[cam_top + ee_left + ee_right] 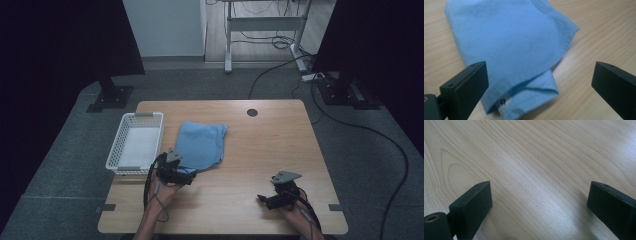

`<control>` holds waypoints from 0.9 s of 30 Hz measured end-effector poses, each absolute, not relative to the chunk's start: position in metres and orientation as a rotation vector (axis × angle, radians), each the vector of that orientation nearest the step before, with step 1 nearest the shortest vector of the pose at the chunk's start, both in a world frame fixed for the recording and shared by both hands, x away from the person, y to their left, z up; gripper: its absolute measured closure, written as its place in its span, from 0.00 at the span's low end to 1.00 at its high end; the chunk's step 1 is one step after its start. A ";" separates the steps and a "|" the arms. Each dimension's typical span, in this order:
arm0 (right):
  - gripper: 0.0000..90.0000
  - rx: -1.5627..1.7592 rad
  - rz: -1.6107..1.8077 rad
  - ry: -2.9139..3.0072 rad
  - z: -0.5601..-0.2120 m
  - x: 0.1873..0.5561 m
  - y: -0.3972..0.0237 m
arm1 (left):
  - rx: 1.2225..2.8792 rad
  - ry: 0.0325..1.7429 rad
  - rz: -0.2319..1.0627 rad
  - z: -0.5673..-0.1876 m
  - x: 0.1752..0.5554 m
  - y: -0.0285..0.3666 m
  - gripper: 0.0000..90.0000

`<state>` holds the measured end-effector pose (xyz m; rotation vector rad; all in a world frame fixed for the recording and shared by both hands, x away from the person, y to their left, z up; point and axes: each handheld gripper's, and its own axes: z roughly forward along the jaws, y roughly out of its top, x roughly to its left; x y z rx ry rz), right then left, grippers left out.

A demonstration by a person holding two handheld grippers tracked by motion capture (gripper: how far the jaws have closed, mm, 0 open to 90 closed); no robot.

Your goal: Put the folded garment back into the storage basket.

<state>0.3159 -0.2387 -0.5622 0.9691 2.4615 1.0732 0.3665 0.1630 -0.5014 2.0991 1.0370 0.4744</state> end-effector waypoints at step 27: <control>0.07 0.968 1.073 2.462 -0.562 0.316 -0.239 | 2.095 1.068 0.469 -0.504 0.442 0.129 0.01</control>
